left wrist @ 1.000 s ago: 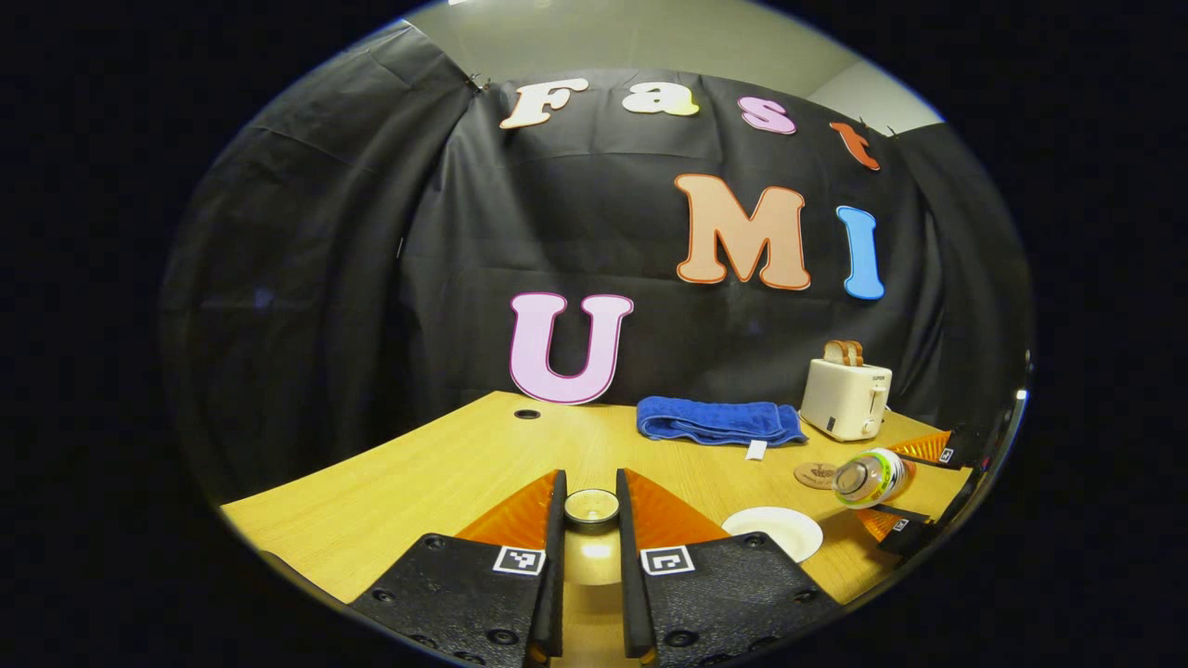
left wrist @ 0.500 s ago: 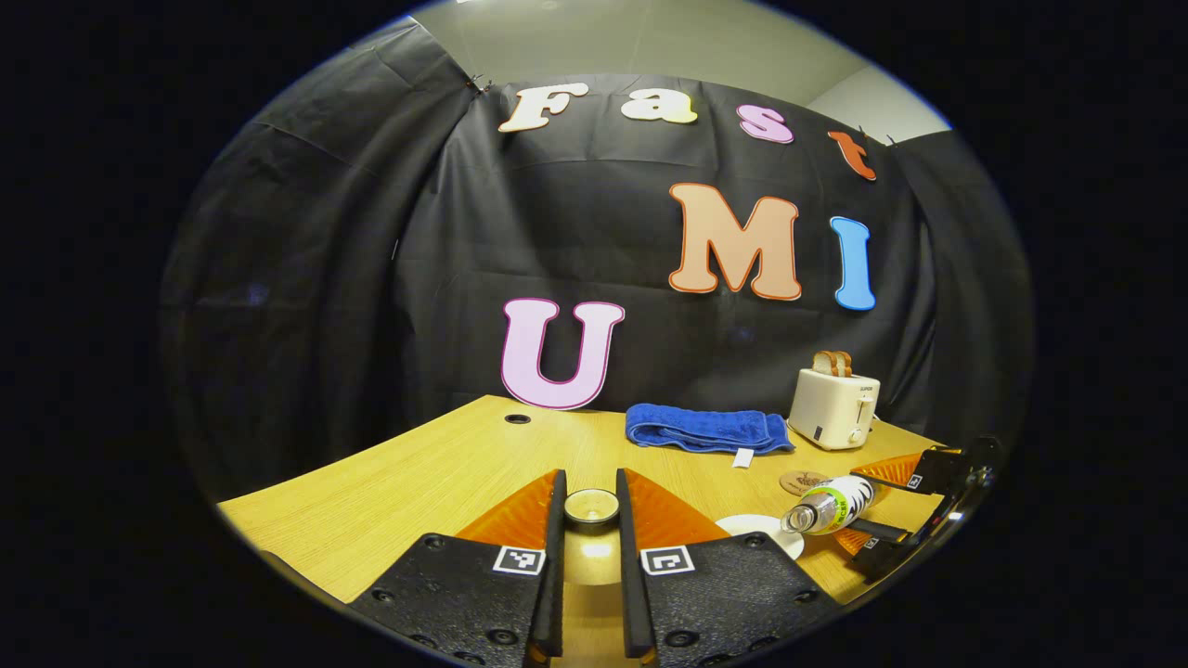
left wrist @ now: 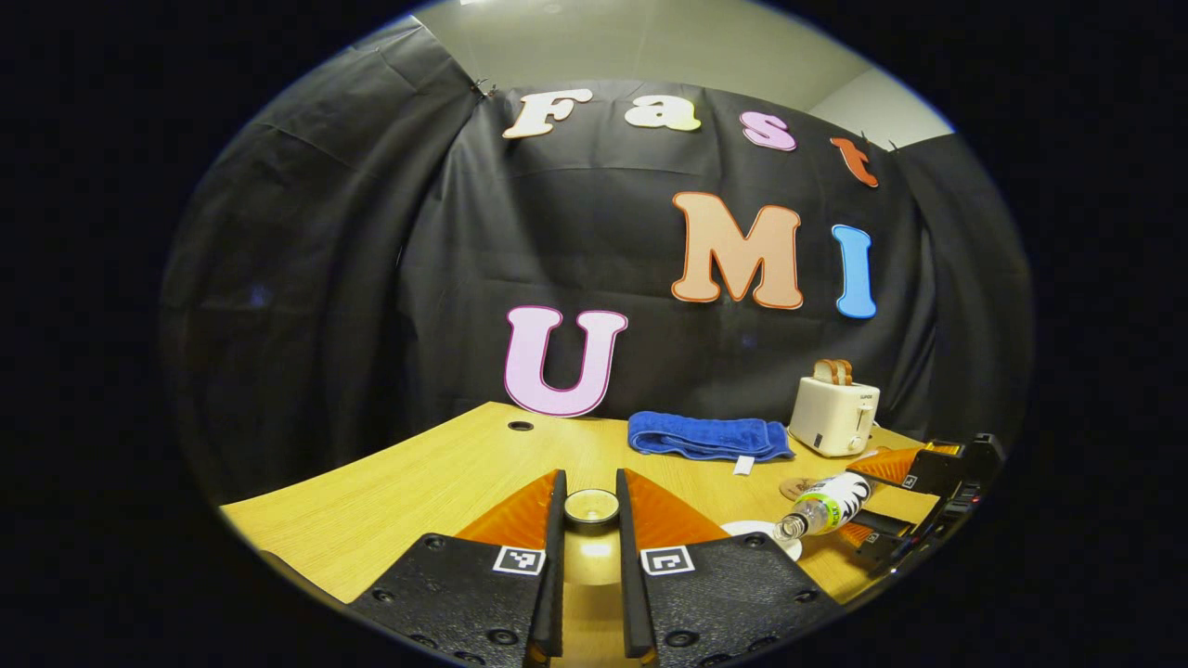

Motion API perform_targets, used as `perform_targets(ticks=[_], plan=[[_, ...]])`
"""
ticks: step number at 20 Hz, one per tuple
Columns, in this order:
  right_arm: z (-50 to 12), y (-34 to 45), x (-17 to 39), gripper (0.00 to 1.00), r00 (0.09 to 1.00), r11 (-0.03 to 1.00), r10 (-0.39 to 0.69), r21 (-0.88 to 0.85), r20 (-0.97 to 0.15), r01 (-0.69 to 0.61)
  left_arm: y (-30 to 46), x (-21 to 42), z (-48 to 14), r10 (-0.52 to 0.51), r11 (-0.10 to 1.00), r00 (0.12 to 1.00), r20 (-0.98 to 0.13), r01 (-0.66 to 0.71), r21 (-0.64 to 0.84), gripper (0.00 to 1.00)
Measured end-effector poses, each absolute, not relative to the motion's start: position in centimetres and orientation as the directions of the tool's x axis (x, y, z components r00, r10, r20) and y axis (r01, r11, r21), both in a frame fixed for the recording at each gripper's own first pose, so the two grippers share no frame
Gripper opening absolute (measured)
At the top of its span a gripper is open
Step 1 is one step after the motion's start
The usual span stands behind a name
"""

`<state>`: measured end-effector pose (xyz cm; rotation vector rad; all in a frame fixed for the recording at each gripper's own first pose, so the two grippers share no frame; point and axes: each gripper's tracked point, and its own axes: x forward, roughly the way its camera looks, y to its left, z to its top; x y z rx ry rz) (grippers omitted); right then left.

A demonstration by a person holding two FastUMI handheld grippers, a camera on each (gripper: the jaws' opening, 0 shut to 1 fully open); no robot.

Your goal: Open the teacup lid with one hand, grasp the water bottle and pour water into the teacup with the other hand; after pouring, place the water bottle on the coaster and then close the teacup lid.

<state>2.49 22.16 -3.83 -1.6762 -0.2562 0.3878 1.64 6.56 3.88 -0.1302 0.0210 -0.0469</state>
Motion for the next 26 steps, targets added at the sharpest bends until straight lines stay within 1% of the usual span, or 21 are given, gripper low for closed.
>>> perform_targets(ticks=[4, 7, 8, 12, 13, 19, 22, 26], plan=[[-3.6, 22.7, 2.0, 0.73, 0.91, -0.224, 0.402, -0.975, -0.101, -0.009, 6.9, 1.5, 4.1, -0.044, 0.989, 0.999, -0.013, 0.042, -0.139, 0.23], [-3.4, 22.9, 1.8, 0.73, 0.907, -0.256, 0.41, -0.966, -0.095, 0.014, 7.2, 1.5, 4.4, -0.035, 0.99, 0.999, -0.005, 0.034, -0.136, 0.23], [-3.2, 23.0, 2.0, 0.71, 0.906, -0.273, 0.413, -0.962, -0.094, 0.025, 7.3, 1.4, 4.4, -0.035, 0.99, 0.999, -0.005, 0.034, -0.137, 0.22], [-2.5, 23.4, 1.9, 0.69, 0.902, -0.337, 0.425, -0.938, -0.078, 0.078, 7.1, 1.4, 4.6, -0.042, 0.988, 0.999, -0.001, 0.042, -0.15, 0.23], [-2.5, 23.5, 1.8, 0.69, 0.902, -0.349, 0.426, -0.933, -0.078, 0.084, 7.0, 1.4, 4.5, -0.045, 0.987, 0.999, -0.003, 0.044, -0.152, 0.22], [-1.7, 24.1, 1.8, 0.72, 0.888, -0.463, 0.451, -0.874, -0.09, 0.146, 7.1, 1.3, 4.5, -0.05, 0.984, 0.999, -0.01, 0.047, -0.172, 0.23], [-1.7, 24.3, 1.7, 0.72, 0.883, -0.488, 0.46, -0.857, -0.093, 0.164, 7.3, 1.2, 4.5, -0.05, 0.982, 0.999, -0.008, 0.047, -0.18, 0.23], [-1.3, 24.6, 1.4, 0.72, 0.881, -0.497, 0.462, -0.852, -0.1, 0.164, 7.2, 1.3, 4.5, -0.052, 0.982, 0.999, -0.009, 0.05, -0.184, 0.23]])
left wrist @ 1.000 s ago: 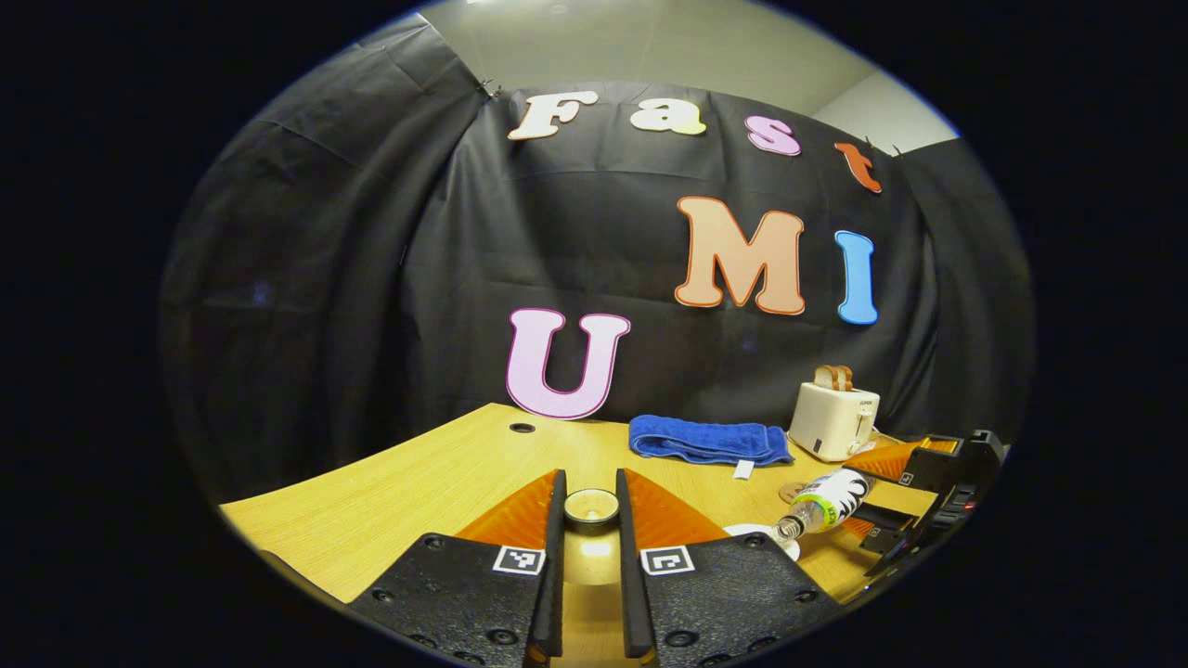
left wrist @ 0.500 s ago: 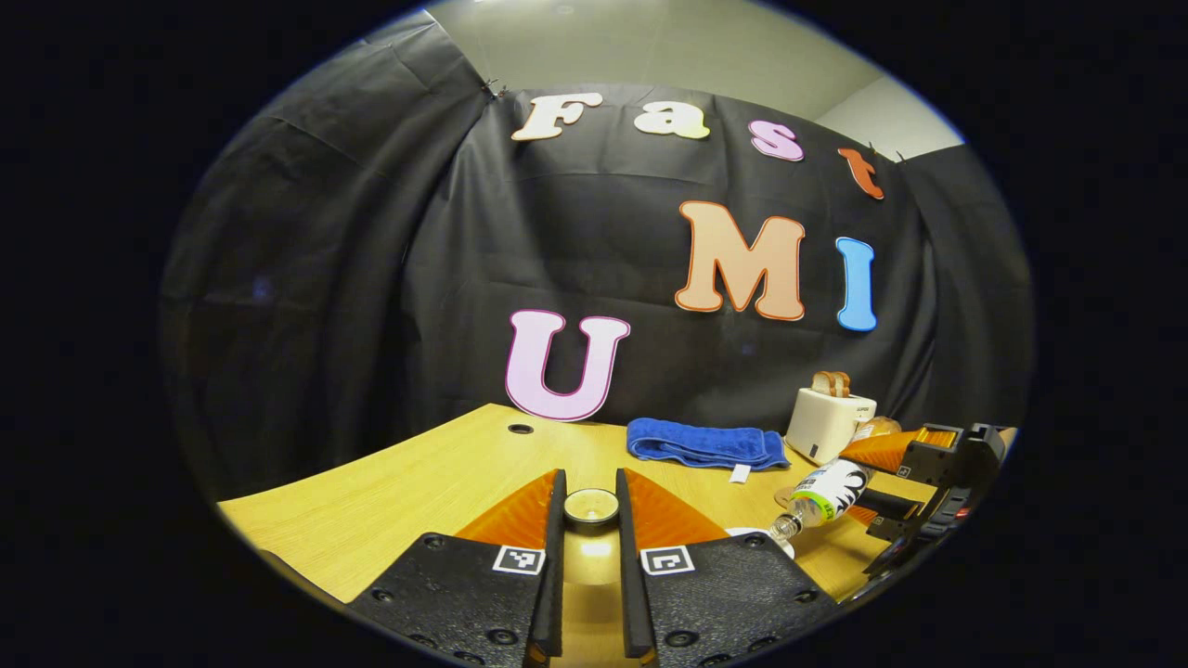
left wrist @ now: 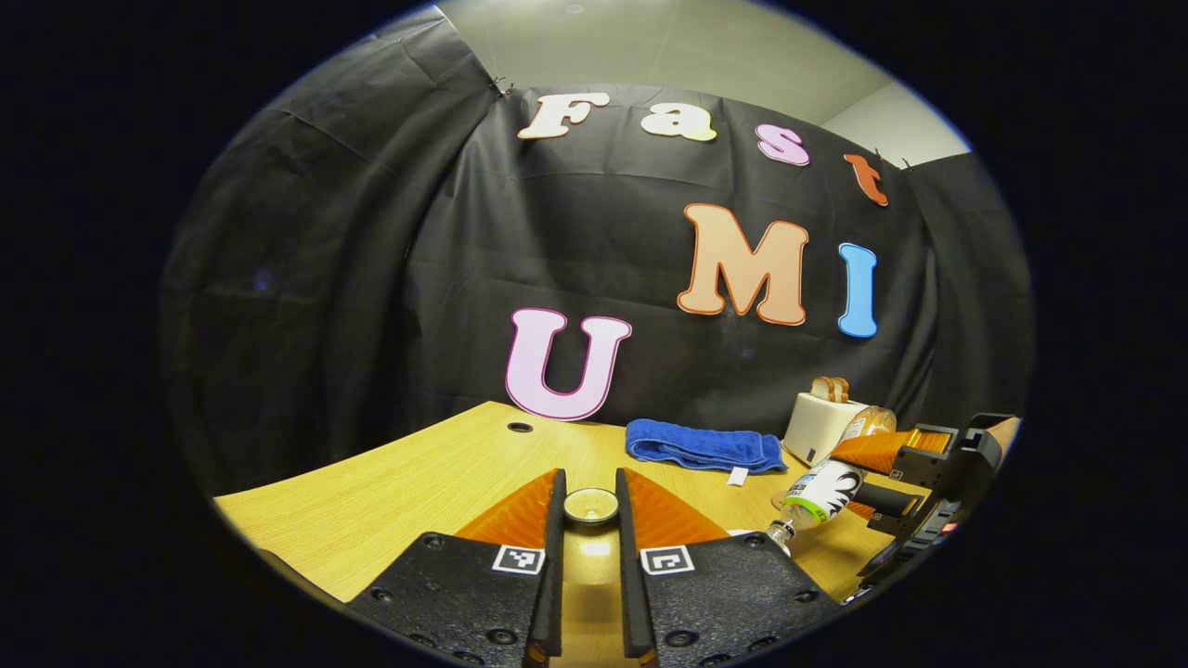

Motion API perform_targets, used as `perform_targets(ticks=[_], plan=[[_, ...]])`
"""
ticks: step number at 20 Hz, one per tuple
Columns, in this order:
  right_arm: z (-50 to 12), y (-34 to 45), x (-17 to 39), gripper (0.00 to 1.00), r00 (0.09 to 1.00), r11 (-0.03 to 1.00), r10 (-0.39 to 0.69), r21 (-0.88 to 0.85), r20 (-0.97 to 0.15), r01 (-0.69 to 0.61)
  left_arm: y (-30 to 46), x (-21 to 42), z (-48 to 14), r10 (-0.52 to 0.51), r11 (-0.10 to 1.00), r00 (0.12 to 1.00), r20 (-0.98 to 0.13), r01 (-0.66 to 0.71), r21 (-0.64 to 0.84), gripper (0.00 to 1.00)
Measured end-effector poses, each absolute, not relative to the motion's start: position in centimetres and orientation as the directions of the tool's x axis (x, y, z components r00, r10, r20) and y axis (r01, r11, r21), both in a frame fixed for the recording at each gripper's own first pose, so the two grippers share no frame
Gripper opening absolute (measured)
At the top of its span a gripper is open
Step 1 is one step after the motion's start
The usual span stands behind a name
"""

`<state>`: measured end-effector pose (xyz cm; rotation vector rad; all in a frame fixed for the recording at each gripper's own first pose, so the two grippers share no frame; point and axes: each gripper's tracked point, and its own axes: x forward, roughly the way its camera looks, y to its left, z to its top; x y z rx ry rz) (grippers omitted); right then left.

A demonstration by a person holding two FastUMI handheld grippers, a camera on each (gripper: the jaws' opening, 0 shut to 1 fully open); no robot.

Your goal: Open the teacup lid with one hand, grasp the water bottle and pour water into the teacup with the other hand; after pouring, place the water bottle on the coaster and then close the teacup lid.

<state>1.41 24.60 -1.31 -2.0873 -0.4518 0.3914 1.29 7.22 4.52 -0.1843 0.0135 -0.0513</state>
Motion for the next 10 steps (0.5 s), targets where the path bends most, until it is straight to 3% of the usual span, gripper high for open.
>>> perform_targets(ticks=[5, 10], plan=[[-1.61, 24.33, 1.3, 0.69, 0.887, -0.479, 0.448, -0.868, -0.113, 0.131, 6.82, 1.3, 4.4, -0.061, 0.981, 0.998, -0.015, 0.057, -0.185, 0.23], [-1.62, 23.7, 2.13, 0.74, 0.893, -0.415, 0.43, -0.907, -0.132, 0.066, 6.66, 1.32, 4.26, -0.062, 0.982, 0.998, -0.021, 0.057, -0.18, 0.24]])
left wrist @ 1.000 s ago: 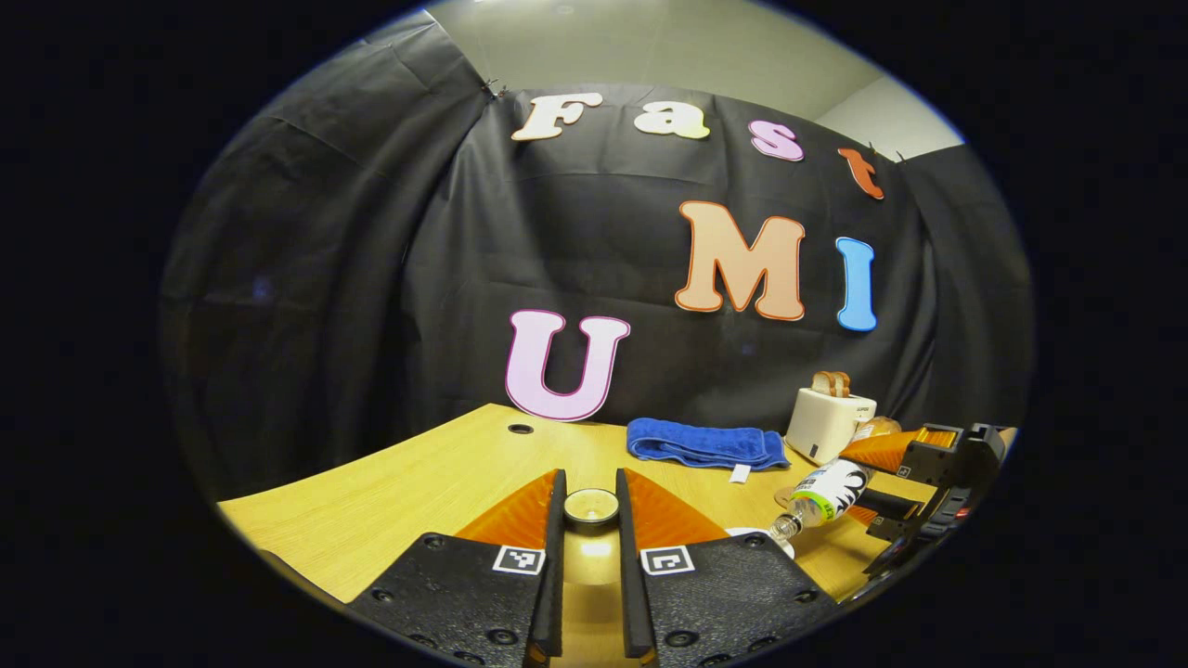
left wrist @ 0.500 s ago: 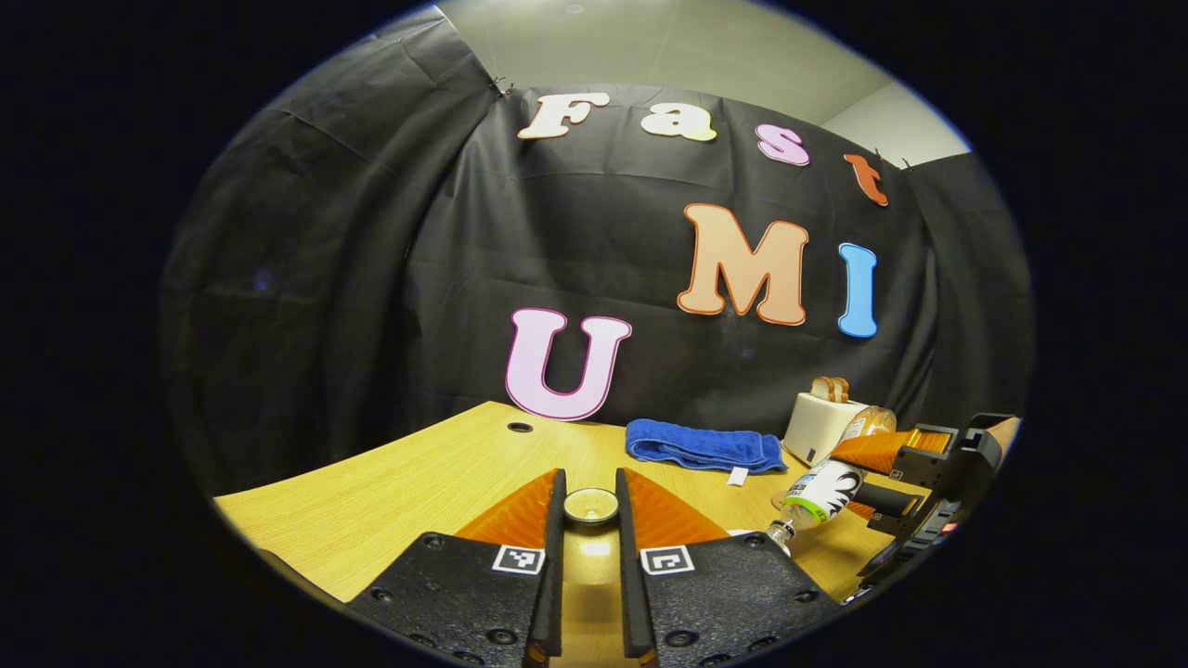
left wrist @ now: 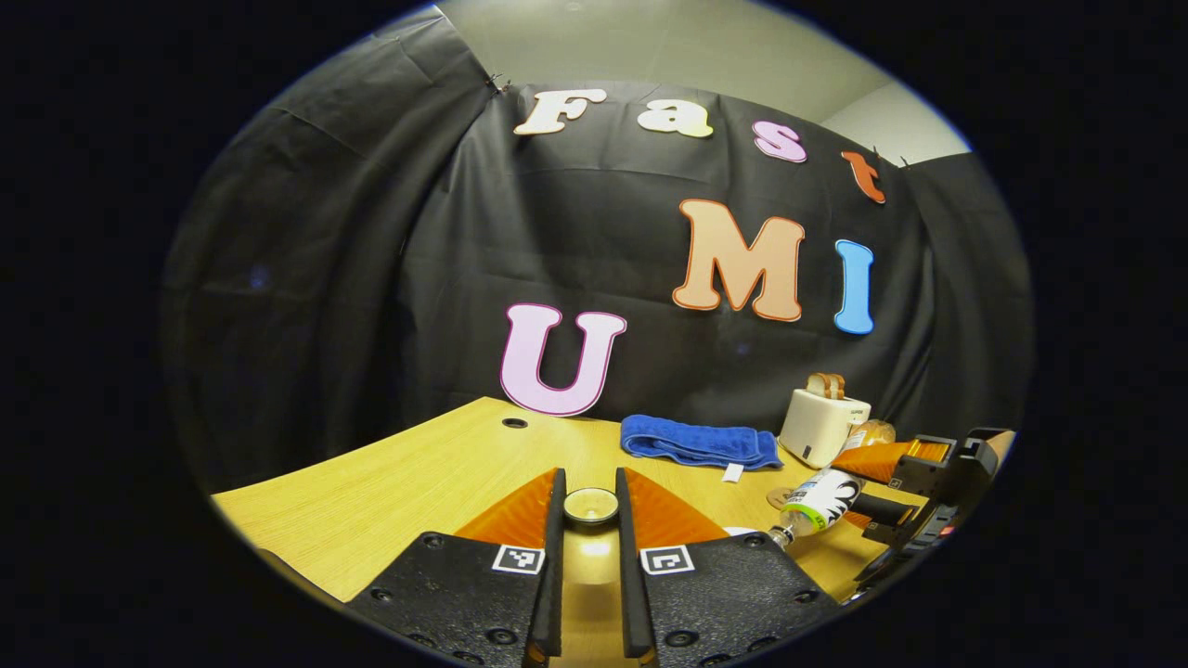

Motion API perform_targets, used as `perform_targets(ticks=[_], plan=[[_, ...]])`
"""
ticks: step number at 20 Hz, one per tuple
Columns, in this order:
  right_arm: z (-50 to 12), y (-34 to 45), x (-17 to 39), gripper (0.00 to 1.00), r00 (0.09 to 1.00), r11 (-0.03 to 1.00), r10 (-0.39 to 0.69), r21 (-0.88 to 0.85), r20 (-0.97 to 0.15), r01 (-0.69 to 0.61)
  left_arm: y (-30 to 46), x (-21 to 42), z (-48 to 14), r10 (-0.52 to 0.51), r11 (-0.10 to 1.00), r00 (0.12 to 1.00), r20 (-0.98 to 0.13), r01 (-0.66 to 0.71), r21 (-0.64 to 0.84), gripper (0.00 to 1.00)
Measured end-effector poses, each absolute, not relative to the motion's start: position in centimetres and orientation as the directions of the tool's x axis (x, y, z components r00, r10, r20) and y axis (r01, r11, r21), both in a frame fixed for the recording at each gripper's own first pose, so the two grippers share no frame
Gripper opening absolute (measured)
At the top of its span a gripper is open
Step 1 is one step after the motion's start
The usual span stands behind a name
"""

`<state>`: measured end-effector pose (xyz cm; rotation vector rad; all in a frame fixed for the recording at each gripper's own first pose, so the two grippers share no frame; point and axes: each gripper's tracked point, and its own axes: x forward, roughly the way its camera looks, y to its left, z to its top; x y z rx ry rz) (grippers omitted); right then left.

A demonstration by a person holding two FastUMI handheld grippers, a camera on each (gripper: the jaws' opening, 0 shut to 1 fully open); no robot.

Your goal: Open the teacup lid with one hand, grasp the water bottle and pour water into the teacup with the other hand; after pouring, place the water bottle on the coaster and then close the teacup lid.

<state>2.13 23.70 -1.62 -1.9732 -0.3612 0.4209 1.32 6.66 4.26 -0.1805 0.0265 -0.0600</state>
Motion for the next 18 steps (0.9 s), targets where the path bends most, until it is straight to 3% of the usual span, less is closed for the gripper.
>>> perform_targets(ticks=[4, 9, 12, 13, 14, 18], plan=[[-1.7, 22.9, 1.8, 0.68, 0.902, -0.237, 0.401, -0.969, -0.161, -0.067, 6.6, 1.3, 4.4, -0.063, 0.982, 0.998, -0.017, 0.059, -0.182, 0.23], [-2.2, 22.6, 1.4, 0.68, 0.908, 0.033, 0.371, -0.974, -0.195, -0.223, 6.6, 1.2, 4.5, -0.064, 0.982, 0.998, -0.013, 0.061, -0.18, 0.23], [-2.5, 22.4, 1.5, 0.67, 0.907, 0.208, 0.354, -0.926, -0.228, -0.314, 6.3, 1.2, 4.6, -0.074, 0.982, 0.997, -0.008, 0.071, -0.178, 0.23], [-2.7, 22.2, 1.7, 0.76, 0.907, 0.267, 0.348, -0.902, -0.238, -0.339, 6.2, 1.1, 4.7, -0.076, 0.981, 0.997, -0.007, 0.073, -0.177, 0.23], [-2.8, 22.1, 1.8, 0.68, 0.907, 0.323, 0.342, -0.875, -0.246, -0.36, 6.1, 1.2, 4.7, -0.08, 0.981, 0.997, -0.007, 0.077, -0.179, 0.23], [-1.4, 21.4, 3.1, 0.68, 0.911, 0.501, 0.327, -0.771, -0.252, -0.393, 6.0, 1.3, 4.3, -0.086, 0.98, 0.996, -0.016, 0.082, -0.184, 0.23]])
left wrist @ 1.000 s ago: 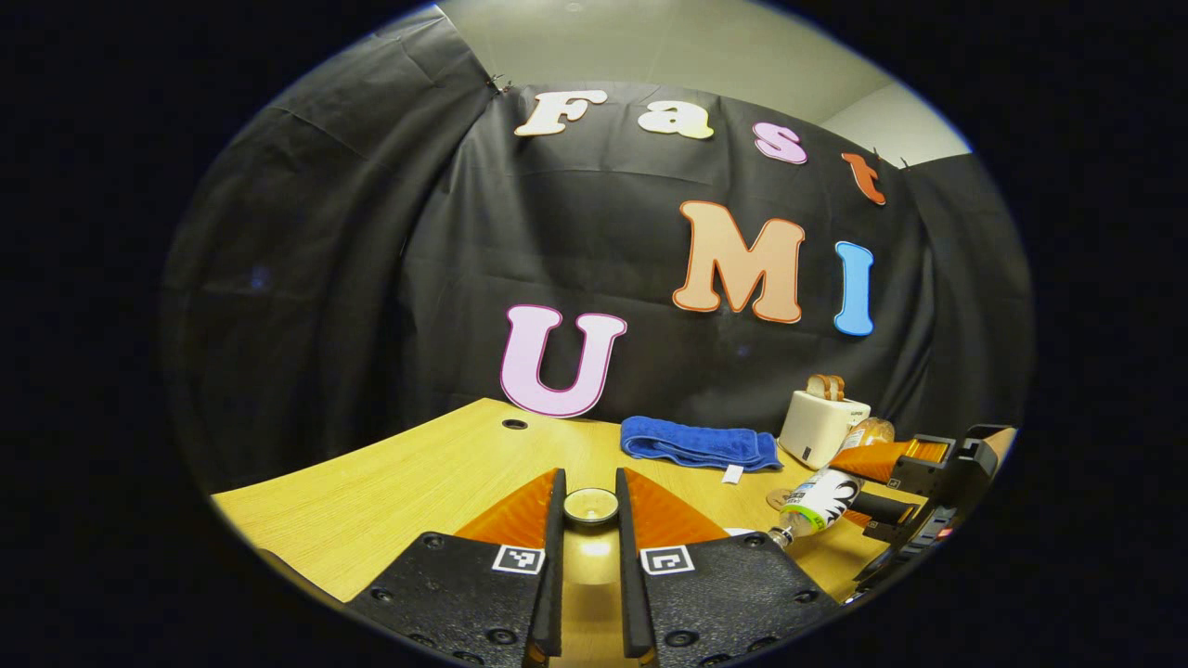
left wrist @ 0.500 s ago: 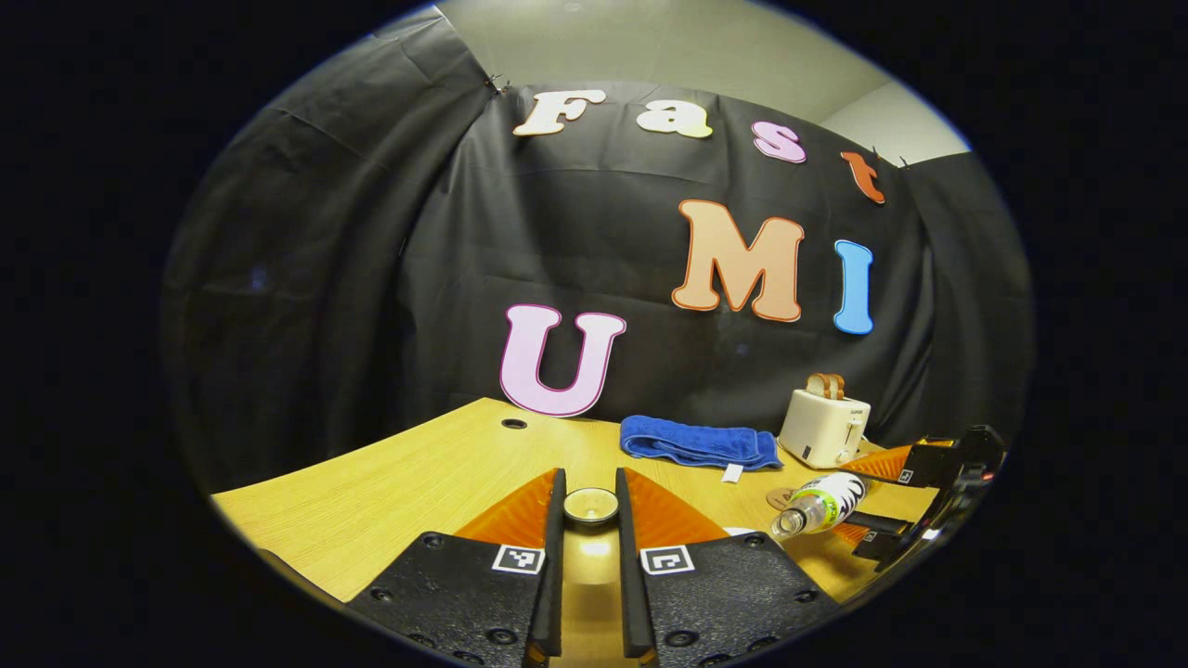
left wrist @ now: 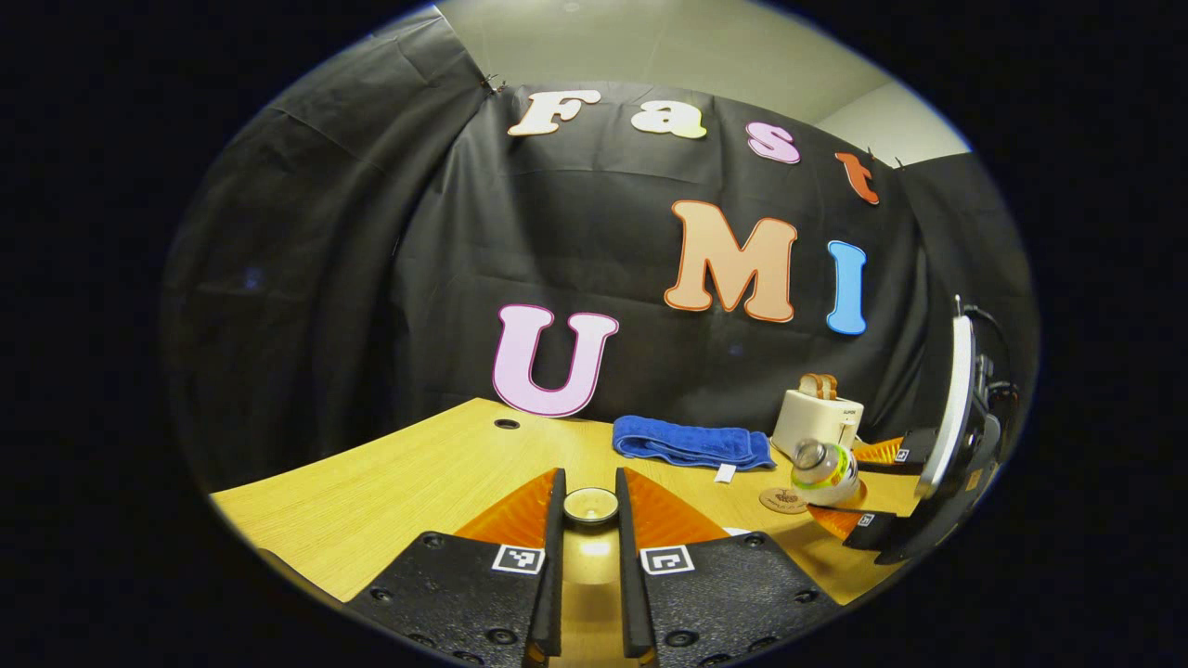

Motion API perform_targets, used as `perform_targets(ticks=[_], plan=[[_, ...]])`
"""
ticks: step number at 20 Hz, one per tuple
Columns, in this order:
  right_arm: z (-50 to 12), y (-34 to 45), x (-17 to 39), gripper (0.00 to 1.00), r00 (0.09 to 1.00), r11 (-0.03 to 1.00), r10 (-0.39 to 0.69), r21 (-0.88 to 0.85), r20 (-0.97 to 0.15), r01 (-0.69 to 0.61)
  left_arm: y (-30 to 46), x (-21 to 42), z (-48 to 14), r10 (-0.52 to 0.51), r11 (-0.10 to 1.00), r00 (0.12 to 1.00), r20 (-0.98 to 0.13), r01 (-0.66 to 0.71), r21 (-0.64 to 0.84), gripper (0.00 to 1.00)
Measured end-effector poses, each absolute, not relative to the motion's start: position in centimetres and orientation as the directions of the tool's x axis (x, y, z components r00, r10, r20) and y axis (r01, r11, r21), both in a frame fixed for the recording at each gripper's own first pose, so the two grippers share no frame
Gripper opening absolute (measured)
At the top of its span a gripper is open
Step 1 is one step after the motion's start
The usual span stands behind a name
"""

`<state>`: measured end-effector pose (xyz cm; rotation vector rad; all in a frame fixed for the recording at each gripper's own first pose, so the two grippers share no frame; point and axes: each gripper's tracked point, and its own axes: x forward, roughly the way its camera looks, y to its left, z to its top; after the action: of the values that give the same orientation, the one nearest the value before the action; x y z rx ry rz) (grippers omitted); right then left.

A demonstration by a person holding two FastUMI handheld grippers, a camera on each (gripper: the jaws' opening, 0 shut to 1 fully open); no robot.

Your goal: Open the teacup lid with one hand, grasp the water bottle and pour water into the teacup with the other hand; after pouring, place the water bottle on the coaster and then close the teacup lid.

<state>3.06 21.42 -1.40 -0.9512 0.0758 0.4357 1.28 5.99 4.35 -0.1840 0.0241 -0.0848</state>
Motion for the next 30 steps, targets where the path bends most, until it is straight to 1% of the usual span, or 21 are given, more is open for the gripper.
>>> perform_targets(ticks=[2, 3, 5, 7, 9, 10, 13, 16, 17, 19, 20, 21, 23, 24, 28, 30], plan=[[-0.9, 21.1, 4.2, 0.68, 0.913, 0.564, 0.32, -0.723, -0.254, -0.399, 5.9, 1.3, 4.4, -0.09, 0.979, 0.996, -0.018, 0.086, -0.186, 0.23], [-0.8, 20.9, 4.5, 0.75, 0.916, 0.593, 0.315, -0.702, -0.249, -0.395, 5.9, 1.2, 4.4, -0.092, 0.978, 0.996, -0.017, 0.087, -0.187, 0.23], [0.0, 20.5, 5.1, 0.68, 0.925, 0.664, 0.311, -0.647, -0.218, -0.376, 5.8, 1.2, 4.4, -0.097, 0.978, 0.995, -0.016, 0.092, -0.188, 0.23], [0.6, 20.1, 5.9, 0.68, 0.927, 0.746, 0.316, -0.551, -0.202, -0.374, 5.6, 1.2, 4.4, -0.099, 0.978, 0.995, -0.016, 0.094, -0.186, 0.23], [1.0, 19.5, 6.9, 0.76, 0.931, 0.806, 0.305, -0.465, -0.202, -0.365, 5.5, 1.3, 4.3, -0.1, 0.979, 0.995, -0.018, 0.096, -0.182, 0.23], [1.2, 19.2, 7.6, 0.72, 0.933, 0.829, 0.301, -0.429, -0.197, -0.358, 5.3, 1.3, 4.3, -0.106, 0.978, 0.994, -0.016, 0.101, -0.184, 0.23], [1.8, 18.9, 10.1, 0.75, 0.939, 0.887, 0.301, -0.313, -0.167, -0.34, 5.0, 1.1, 4.5, -0.115, 0.977, 0.993, -0.014, 0.111, -0.18, 0.23], [1.3, 18.0, 12.2, 0.75, 0.948, 0.925, 0.28, -0.222, -0.155, -0.309, 4.7, 1.2, 4.5, -0.126, 0.976, 0.992, -0.014, 0.121, -0.183, 0.23], [1.4, 17.7, 13.2, 0.72, 0.955, 0.932, 0.261, -0.22, -0.144, -0.288, 4.7, 1.1, 4.4, -0.13, 0.974, 0.991, -0.017, 0.124, -0.188, 0.23], [0.7, 16.6, 14.7, 0.72, 0.964, 0.944, 0.228, -0.212, -0.136, -0.253, 4.7, 1.1, 4.3, -0.134, 0.973, 0.991, -0.019, 0.128, -0.191, 0.23], [0.2, 16.6, 15.1, 0.74, 0.963, 0.948, 0.226, -0.193, -0.145, -0.252, 4.7, 1.1, 4.3, -0.132, 0.974, 0.991, -0.02, 0.126, -0.19, 0.23], [-0.4, 16.5, 15.3, 0.7, 0.961, 0.952, 0.225, -0.173, -0.158, -0.251, 4.9, 1.1, 4.3, -0.128, 0.975, 0.992, -0.019, 0.122, -0.188, 0.23], [-1.2, 16.3, 15.8, 0.75, 0.96, 0.959, 0.222, -0.138, -0.172, -0.246, 5.0, 1.2, 4.1, -0.123, 0.977, 0.992, -0.021, 0.117, -0.181, 0.24], [-1.3, 16.1, 16.2, 0.75, 0.963, 0.963, 0.215, -0.131, -0.165, -0.238, 4.9, 1.2, 4.1, -0.124, 0.976, 0.992, -0.021, 0.118, -0.181, 0.23], [-2.1, 15.9, 16.7, 0.75, 0.968, 0.97, 0.201, -0.109, -0.15, -0.218, 4.5, 1.2, 4.1, -0.136, 0.974, 0.99, -0.025, 0.129, -0.185, 0.23], [-2.6, 15.5, 16.8, 0.75, 0.97, 0.977, 0.19, -0.07, -0.153, -0.202, 4.5, 1.2, 4.1, -0.136, 0.975, 0.99, -0.025, 0.129, -0.183, 0.23]])
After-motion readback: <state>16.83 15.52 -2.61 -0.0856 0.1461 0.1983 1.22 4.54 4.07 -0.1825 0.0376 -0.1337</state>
